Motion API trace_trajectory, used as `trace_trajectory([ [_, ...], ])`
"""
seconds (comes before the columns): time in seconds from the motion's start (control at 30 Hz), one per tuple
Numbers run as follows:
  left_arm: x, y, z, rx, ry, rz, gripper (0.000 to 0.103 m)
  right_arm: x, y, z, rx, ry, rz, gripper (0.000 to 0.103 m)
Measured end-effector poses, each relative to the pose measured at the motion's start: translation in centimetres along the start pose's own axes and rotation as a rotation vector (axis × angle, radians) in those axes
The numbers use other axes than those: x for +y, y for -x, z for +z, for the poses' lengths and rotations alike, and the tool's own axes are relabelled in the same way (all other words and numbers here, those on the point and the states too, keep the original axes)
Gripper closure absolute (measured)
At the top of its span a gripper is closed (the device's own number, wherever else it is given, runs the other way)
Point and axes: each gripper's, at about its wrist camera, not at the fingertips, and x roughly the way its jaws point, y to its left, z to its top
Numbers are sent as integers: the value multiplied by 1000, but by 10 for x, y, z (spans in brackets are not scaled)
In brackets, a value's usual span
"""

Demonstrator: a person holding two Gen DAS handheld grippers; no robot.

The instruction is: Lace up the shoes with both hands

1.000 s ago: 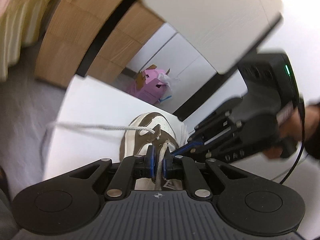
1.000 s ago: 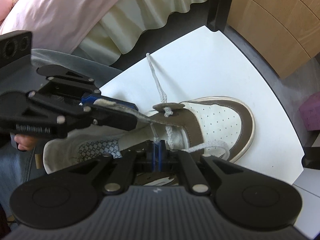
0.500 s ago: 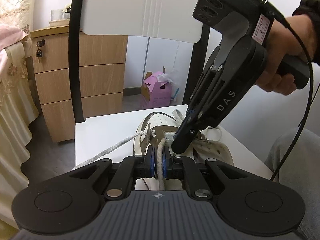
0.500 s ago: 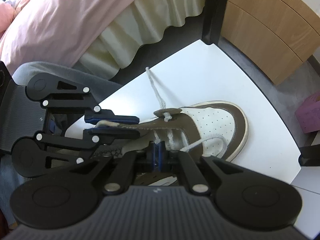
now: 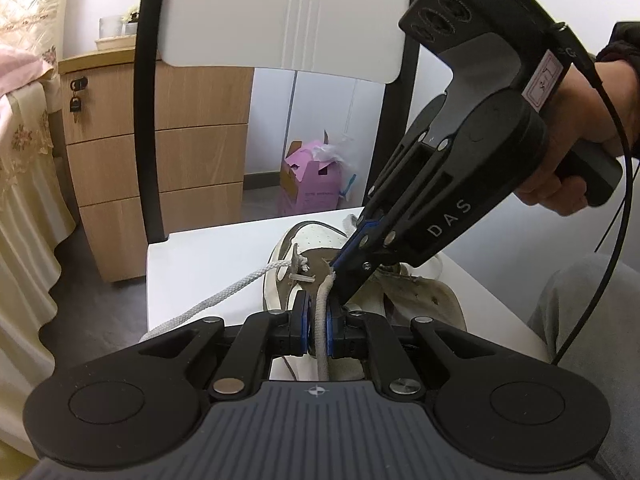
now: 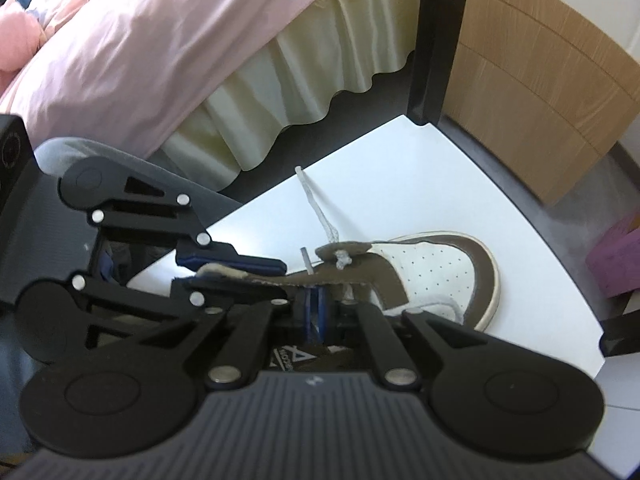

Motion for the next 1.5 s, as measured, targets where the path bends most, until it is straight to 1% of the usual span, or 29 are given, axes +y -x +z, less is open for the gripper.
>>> trace_trajectory([
  [0.03, -1, 0, 0, 0, -4, 2, 94, 2, 1, -1, -1, 24, -13, 97],
  [0.07, -1, 0, 0, 0, -7, 3, 94, 5, 3, -2, 2, 59, -31, 90],
  [0.1, -1, 0, 0, 0, -8, 4, 94, 8, 5, -3, 6, 85, -47, 78],
  [0.13, -1, 0, 0, 0, -9, 7, 94, 10, 8, -4, 10, 111, -62, 75],
  [0.17, -2, 0, 0, -1, -14, 11, 94, 12, 11, -4, 14, 136, -78, 68],
  [0.27, -7, 2, -2, -2, -49, 32, 94, 7, 23, -3, 18, 141, -80, 67],
  [0.3, -9, 2, -2, -2, -65, 41, 94, 5, 26, -2, 8, 133, -85, 67],
  [0.4, -15, 3, -5, 1, -118, 69, 93, -3, 33, 5, -37, 44, -33, 68],
  [0.5, -19, 3, -8, 13, -153, 83, 93, 1, 25, 12, -44, 13, -14, 73],
  [0.53, -19, 2, -9, 17, -158, 85, 93, 3, 19, 14, -29, 12, -24, 74],
  [0.67, -19, 1, -11, 26, -168, 87, 93, 9, -4, 20, 35, 18, -74, 85],
  [0.73, -19, 2, -10, 28, -164, 82, 93, 16, -7, 22, 44, 57, -105, 87],
  [0.77, -19, 2, -10, 29, -161, 78, 93, 22, -8, 22, 52, 97, -127, 95],
  [0.8, -19, 3, -10, 31, -163, 76, 93, 29, -10, 21, 62, 156, -153, 97],
  [0.87, -23, 3, -10, 35, -185, 81, 93, 52, -15, 15, 76, 289, -238, 98],
  [0.9, -24, 2, -11, 36, -192, 83, 93, 63, -18, 12, 83, 354, -279, 100],
  [0.93, -24, 3, -11, 34, -193, 84, 93, 71, -21, 9, 92, 403, -303, 100],
  [0.97, -24, 3, -11, 32, -194, 86, 93, 75, -23, 8, 90, 412, -322, 100],
  [1.0, -23, 3, -11, 29, -192, 86, 93, 74, -23, 7, 77, 399, -326, 100],
  [1.07, -21, 4, -10, 22, -173, 73, 93, 66, -16, 10, 17, 313, -309, 101],
  [1.17, -22, 4, -10, 22, -168, 67, 93, 53, 2, 18, -90, 183, -256, 101],
  [1.27, -21, 4, -8, 24, -150, 63, 93, 55, 16, 30, -160, 157, -240, 101],
  [1.33, -19, 4, -8, 27, -129, 56, 93, 53, 22, 38, -178, 141, -221, 100],
  [1.37, -18, 4, -7, 27, -122, 54, 93, 51, 26, 40, -196, 131, -219, 99],
  [1.43, -17, 5, -7, 27, -115, 52, 93, 47, 35, 41, -225, 106, -209, 91],
  [1.47, -18, 5, -8, 27, -115, 52, 93, 45, 40, 41, -237, 92, -202, 74],
  [1.5, -18, 5, -8, 27, -115, 51, 93, 43, 45, 40, -248, 78, -196, 60],
])
